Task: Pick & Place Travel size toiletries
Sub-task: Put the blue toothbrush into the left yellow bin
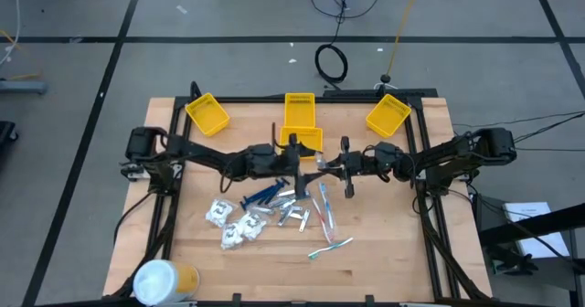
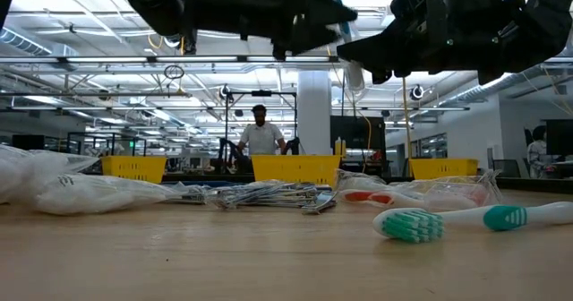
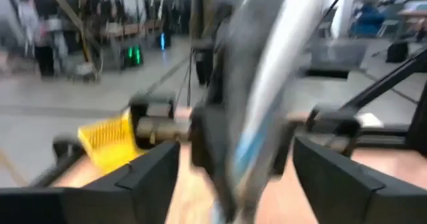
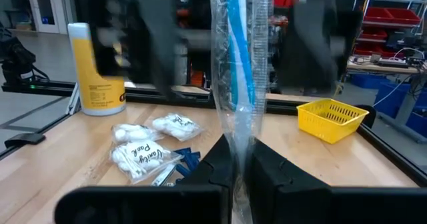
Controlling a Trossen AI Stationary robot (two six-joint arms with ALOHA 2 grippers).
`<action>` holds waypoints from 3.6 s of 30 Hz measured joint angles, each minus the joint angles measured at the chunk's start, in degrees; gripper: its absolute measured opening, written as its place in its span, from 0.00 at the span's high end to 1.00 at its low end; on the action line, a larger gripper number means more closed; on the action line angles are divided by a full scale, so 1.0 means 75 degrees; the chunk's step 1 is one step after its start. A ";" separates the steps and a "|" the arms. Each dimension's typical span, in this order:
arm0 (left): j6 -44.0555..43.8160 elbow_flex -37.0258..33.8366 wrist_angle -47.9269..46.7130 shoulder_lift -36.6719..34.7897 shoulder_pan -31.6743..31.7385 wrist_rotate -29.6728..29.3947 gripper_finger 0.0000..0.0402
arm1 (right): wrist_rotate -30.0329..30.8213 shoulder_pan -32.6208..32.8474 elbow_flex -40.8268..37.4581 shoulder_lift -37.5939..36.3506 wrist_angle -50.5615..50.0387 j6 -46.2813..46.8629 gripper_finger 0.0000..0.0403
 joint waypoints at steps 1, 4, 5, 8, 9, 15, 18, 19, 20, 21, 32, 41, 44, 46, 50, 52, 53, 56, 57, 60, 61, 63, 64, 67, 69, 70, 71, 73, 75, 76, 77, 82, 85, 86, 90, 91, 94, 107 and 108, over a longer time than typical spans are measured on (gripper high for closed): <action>-0.0131 0.0000 -0.0163 0.0003 0.0044 -0.0006 0.37 | 0.0000 0.0000 0.0000 0.0000 0.0002 0.0000 0.98; -0.0323 -0.0002 -0.0317 0.0003 0.0136 0.0004 0.50 | 0.0047 -0.0002 0.0000 0.0000 -0.0013 0.0004 0.98; -0.0323 -0.0003 -0.0255 0.0003 0.0151 0.0000 0.55 | 0.0051 -0.0003 0.0000 0.0000 -0.0020 0.0006 0.98; 0.0009 -0.0003 0.0013 0.0006 0.0127 0.0037 0.68 | 0.0052 -0.0003 0.0004 -0.0009 -0.0006 0.0008 0.98; 0.0148 -0.0003 0.0088 0.0006 0.0111 0.0036 0.72 | 0.0055 -0.0003 0.0012 -0.0012 -0.0006 0.0012 0.98; 0.0762 -0.0003 0.0227 0.0000 0.0043 0.0040 0.91 | 0.0059 -0.0005 0.0012 0.0000 -0.0164 0.0015 0.98; 0.0775 -0.0003 0.0224 0.0000 0.0038 0.0037 0.97 | 0.0065 -0.0006 0.0009 -0.0003 -0.0184 0.0020 0.98; 0.0791 -0.0003 0.0219 0.0000 0.0038 0.0037 0.98 | 0.0060 -0.0006 0.0006 -0.0003 -0.0184 0.0020 0.98; 0.0790 -0.0003 0.0221 0.0000 0.0038 0.0037 0.98 | 0.0056 -0.0005 0.0006 -0.0003 -0.0185 0.0020 0.98; 0.0797 -0.0003 0.0216 0.0000 0.0041 0.0042 0.98 | 0.0058 -0.0006 0.0003 -0.0003 -0.0184 0.0020 0.98; 0.1127 -0.0015 0.0230 -0.0019 0.0053 -0.0157 0.97 | 0.0556 0.0003 0.0012 -0.0015 -0.0663 0.0315 0.82; 0.1441 -0.0017 -0.1629 -0.1173 -0.0025 -0.1724 0.97 | 0.0523 0.0003 0.0023 -0.0142 -0.1126 0.0458 0.50; 0.1421 0.0015 -0.2296 -0.1846 0.0000 -0.2613 0.97 | 0.0457 0.0041 -0.0056 -0.0305 -0.1701 0.0572 0.43; 0.1375 0.0003 -0.2970 -0.2244 -0.0052 -0.3212 0.98 | 0.0486 0.0035 0.0002 -0.0545 -0.1753 0.0600 0.40; 0.0710 -0.0243 -0.4323 -0.3118 -0.0066 -0.4316 0.98 | 0.0537 -0.0016 -0.0032 -0.0878 -0.2731 0.0597 0.35; 0.0376 -0.0476 -0.4877 -0.3620 0.0014 -0.5012 0.98 | 0.0548 -0.0042 -0.0012 -0.1077 -0.2816 0.0597 0.35; 0.0163 -0.0662 -0.5114 -0.3870 0.0081 -0.5300 0.99 | 0.0548 -0.0066 0.0000 -0.1178 -0.2870 0.0596 0.35; -0.0681 -0.1506 -0.5442 -0.4616 0.0369 -0.5803 0.98 | 0.0570 -0.0076 -0.0008 -0.1238 -0.3035 0.0606 0.36; -0.0995 -0.1819 -0.5386 -0.4872 0.0514 -0.5851 0.98 | 0.0568 -0.0076 -0.0021 -0.1267 -0.3074 0.0606 0.36; -0.2209 -0.2922 -0.5449 -0.5830 0.1044 -0.6263 0.99 | 0.0568 -0.0076 0.0000 -0.1291 -0.2971 0.0606 0.37; -0.2641 -0.3252 -0.5398 -0.6084 0.1239 -0.6441 0.99 | 0.0568 -0.0076 -0.0003 -0.1286 -0.3016 0.0606 0.37; -0.3270 -0.3817 -0.5393 -0.6527 0.1673 -0.6692 0.98 | 0.0571 -0.0076 -0.0009 -0.1276 -0.3023 0.0606 0.37; -0.3557 -0.4073 -0.5432 -0.6734 0.1874 -0.6741 0.98 | 0.0571 -0.0076 -0.0009 -0.1285 -0.3009 0.0606 0.37; -0.4266 -0.4526 -0.5362 -0.7156 0.2485 -0.6565 0.98 | 0.0571 -0.0076 -0.0009 -0.1281 -0.2992 0.0606 0.37; -0.4270 -0.4751 -0.5395 -0.7247 0.2909 -0.6451 0.99 | 0.0577 -0.0076 -0.0009 -0.1282 -0.2952 0.0606 0.37; -0.4281 -0.4827 -0.5406 -0.7248 0.3116 -0.6439 0.99 | 0.0590 -0.0076 -0.0009 -0.1282 -0.2950 0.0600 0.37; -0.4329 -0.4872 -0.5408 -0.7247 0.3318 -0.6434 0.98 | 0.0597 -0.0076 -0.0009 -0.1282 -0.2959 0.0597 0.37; -0.4442 -0.4890 -0.5388 -0.7237 0.3698 -0.6378 0.97 | 0.0603 -0.0079 -0.0009 -0.1282 -0.2953 0.0597 0.37; -0.4462 -0.4890 -0.5330 -0.7162 0.4058 -0.6069 0.96 | 0.0603 -0.0079 -0.0009 -0.1282 -0.2953 0.0595 0.37; -0.4473 -0.4890 -0.5333 -0.7155 0.4237 -0.5858 0.96 | 0.0617 -0.0079 -0.0009 -0.1282 -0.2960 0.0592 0.37; -0.4497 -0.4890 -0.5321 -0.7154 0.4411 -0.5612 0.97 | 0.0668 -0.0078 -0.0009 -0.1282 -0.2961 0.0589 0.37; -0.5180 -0.4890 -0.5387 -0.6985 0.5043 -0.4825 0.98 | 0.0945 -0.0079 -0.0009 -0.1282 -0.2970 0.0583 0.38; -0.5438 -0.4890 -0.5708 -0.6896 0.5269 -0.4813 0.89 | 0.0947 -0.0079 -0.0009 -0.1282 -0.3006 0.0580 0.38; -0.5450 -0.4890 -0.5761 -0.6884 0.5319 -0.4804 0.85 | 0.0947 -0.0079 -0.0009 -0.1282 -0.3011 0.0580 0.38; -0.5454 -0.4890 -0.5989 -0.6885 0.5443 -0.4704 0.68 | 0.0944 -0.0079 -0.0009 -0.1282 -0.3022 0.0580 0.38; -0.5453 -0.4890 -0.6002 -0.6886 0.5456 -0.4645 0.64 | 0.0944 -0.0079 -0.0009 -0.1282 -0.3023 0.0580 0.38; -0.5388 -0.4890 -0.6004 -0.6886 0.5456 -0.4560 0.53 | 0.0944 -0.0079 -0.0006 -0.1282 -0.3026 0.0553 0.38; -0.5542 -0.4890 -0.5641 -0.6910 0.5559 -0.4544 0.32 | 0.0944 -0.0079 -0.0002 -0.1282 -0.3042 0.0603 0.38; -0.5535 -0.4890 -0.5645 -0.6910 0.5593 -0.4542 0.32 | 0.0944 -0.0079 -0.0003 -0.1282 -0.3043 0.0603 0.38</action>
